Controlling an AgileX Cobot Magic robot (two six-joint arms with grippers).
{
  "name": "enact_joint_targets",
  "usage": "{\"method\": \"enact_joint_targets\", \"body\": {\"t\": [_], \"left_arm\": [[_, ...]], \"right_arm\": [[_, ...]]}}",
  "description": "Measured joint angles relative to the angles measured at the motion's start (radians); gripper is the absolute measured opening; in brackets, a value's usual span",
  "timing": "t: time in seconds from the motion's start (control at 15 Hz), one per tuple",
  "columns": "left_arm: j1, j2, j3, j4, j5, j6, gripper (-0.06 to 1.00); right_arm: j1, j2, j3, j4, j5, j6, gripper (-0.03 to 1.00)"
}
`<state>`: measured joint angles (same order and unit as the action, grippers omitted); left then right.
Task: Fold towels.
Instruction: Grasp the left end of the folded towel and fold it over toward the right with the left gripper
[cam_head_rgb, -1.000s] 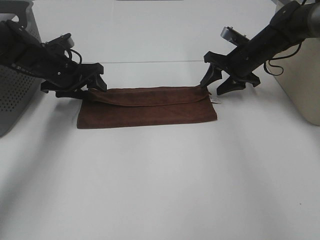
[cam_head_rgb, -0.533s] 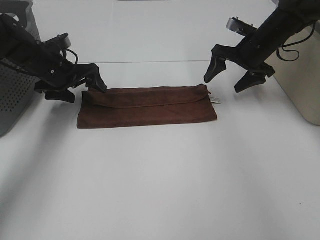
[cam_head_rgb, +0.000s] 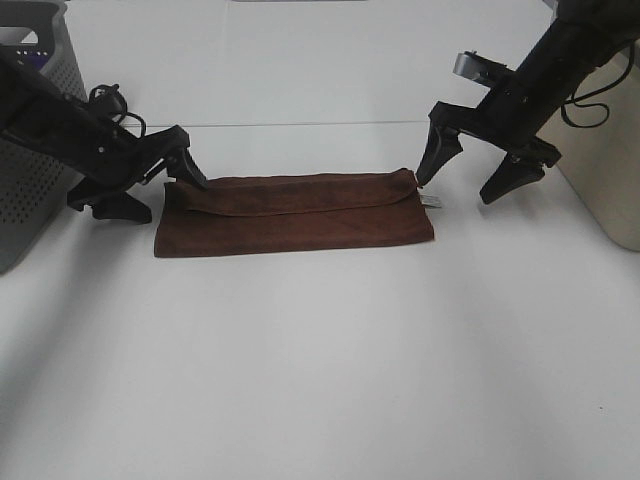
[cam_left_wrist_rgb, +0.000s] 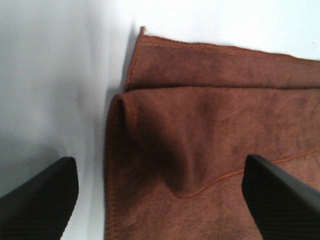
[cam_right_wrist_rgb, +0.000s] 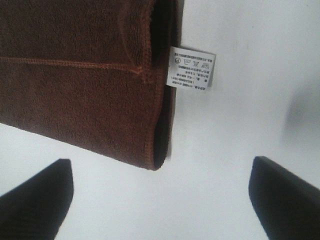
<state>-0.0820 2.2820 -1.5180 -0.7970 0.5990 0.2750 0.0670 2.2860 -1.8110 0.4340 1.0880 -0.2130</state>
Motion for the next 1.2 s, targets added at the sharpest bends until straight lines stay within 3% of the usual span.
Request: {"method": "enact_joint_targets", "body": {"t": [0.13,0.27,0.4,0.53,0.6,0.8,1.0,1.13,1.2], "left_arm": [[-0.025,0.022,-0.030,-0.023,0.000,0.005,0.79],[-0.053,0.036,-0.053,-0.024,0.011,0.005,0.67],[-0.058,0.051,-0.069,-0.011,0.027,-0.003,0.44],[-0.055,0.057,-0.079,0.028,0.034,-0.006,0.11],[-0.054,0.057,-0.089,0.058,0.042,-0.006,0.05],[-0.054,0.042,-0.135,0.175,0.072,-0.052,0.04],[-0.054,-0.010,-0.236,0.363,0.126,-0.217,0.04],[-0.061,-0.013,-0.329,0.382,0.210,-0.275,0.04],[-0.073,-0.013,-0.364,0.355,0.245,-0.298,0.04]], "right_arm": [[0.000,0.000,0.000,-0.005,0.000,0.000,0.91],[0.000,0.000,0.000,-0.006,0.000,0.000,0.91],[0.000,0.000,0.000,-0.006,0.000,0.000,0.91],[0.000,0.000,0.000,-0.007,0.002,0.000,0.91],[0.000,0.000,0.000,-0.014,0.002,0.000,0.91],[0.000,0.000,0.000,-0.037,0.009,0.001,0.91],[0.000,0.000,0.000,-0.039,0.020,0.003,0.91],[0.000,0.000,0.000,-0.039,0.023,0.008,0.91],[0.000,0.000,0.000,-0.039,0.024,0.008,0.91]]}}
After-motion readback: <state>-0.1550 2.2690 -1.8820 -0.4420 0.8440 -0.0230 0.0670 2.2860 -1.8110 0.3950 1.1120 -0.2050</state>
